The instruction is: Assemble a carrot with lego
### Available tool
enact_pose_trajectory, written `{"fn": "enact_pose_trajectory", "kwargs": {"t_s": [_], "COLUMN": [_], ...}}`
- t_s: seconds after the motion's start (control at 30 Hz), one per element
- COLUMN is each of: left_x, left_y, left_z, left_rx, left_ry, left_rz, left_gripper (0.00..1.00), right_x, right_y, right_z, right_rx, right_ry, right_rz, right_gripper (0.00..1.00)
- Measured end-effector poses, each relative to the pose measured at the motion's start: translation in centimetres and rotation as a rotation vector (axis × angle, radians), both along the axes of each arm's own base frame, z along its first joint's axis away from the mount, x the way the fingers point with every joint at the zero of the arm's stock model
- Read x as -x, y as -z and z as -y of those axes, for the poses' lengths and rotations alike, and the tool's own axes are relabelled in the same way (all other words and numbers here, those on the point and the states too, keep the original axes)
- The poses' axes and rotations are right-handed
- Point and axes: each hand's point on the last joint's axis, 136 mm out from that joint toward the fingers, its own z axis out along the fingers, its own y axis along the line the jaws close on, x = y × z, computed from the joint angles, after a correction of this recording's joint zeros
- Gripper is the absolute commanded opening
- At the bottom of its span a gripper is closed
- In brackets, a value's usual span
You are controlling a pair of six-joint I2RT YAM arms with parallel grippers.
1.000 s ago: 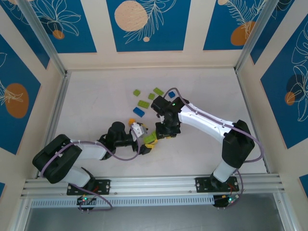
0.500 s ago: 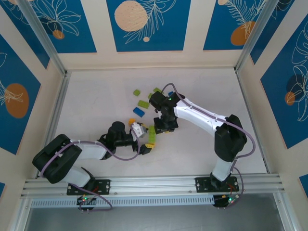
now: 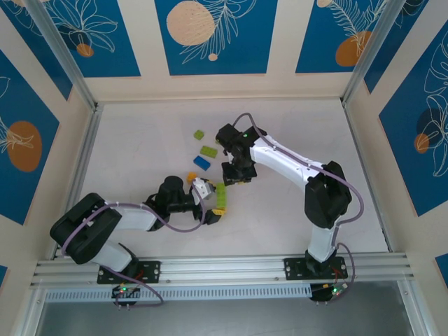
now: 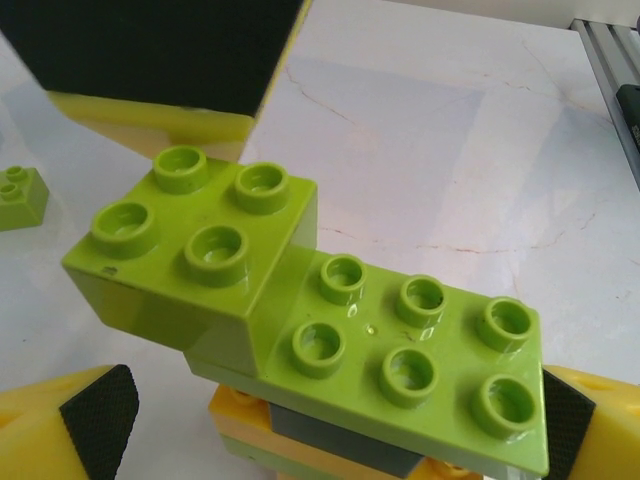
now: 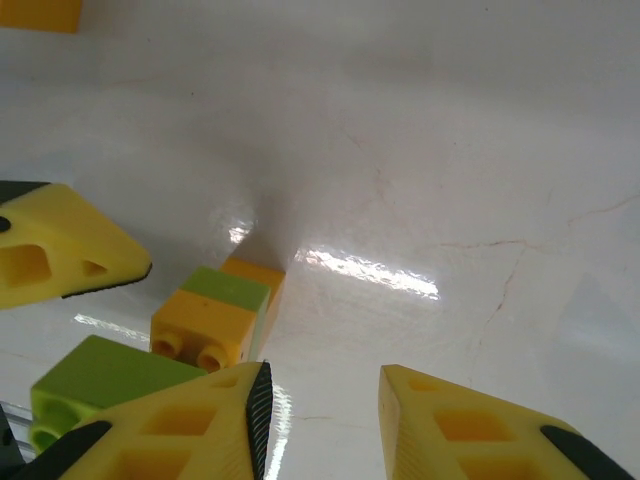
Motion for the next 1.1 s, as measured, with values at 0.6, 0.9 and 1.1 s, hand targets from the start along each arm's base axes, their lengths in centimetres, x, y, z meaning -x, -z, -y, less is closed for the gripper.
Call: {"fn": "enact_pose_trajectory", "kwargs": {"t_s": [0.6,0.9,1.1], "left_x": [-0.1,-0.2,-0.2], "left_y": [0.0,0.5,0.5], "left_z": [0.0,-0.1,-0.1], "left_rx": [-0.002,-0.014,-0.015], "left_ry": [-0.004,-0.012,-0.013], "left_rz": [0.000,-0.010,-0.010], "left_gripper": [1.00,1.00,1.00], "right_x": [-2.0,-1.6,-1.0], "right_y": [0.2,-0.2,-0.3], "right_z": [-2.2,-3.1,-3.9], "right_rx": [-0.026,-0.069,-0.095], "right_ry": [-0.059,-0.102,-0.135], "right_rz": [0.006,-0.007,-0.024], "right_gripper": [0.35,0.36,0.35]}}
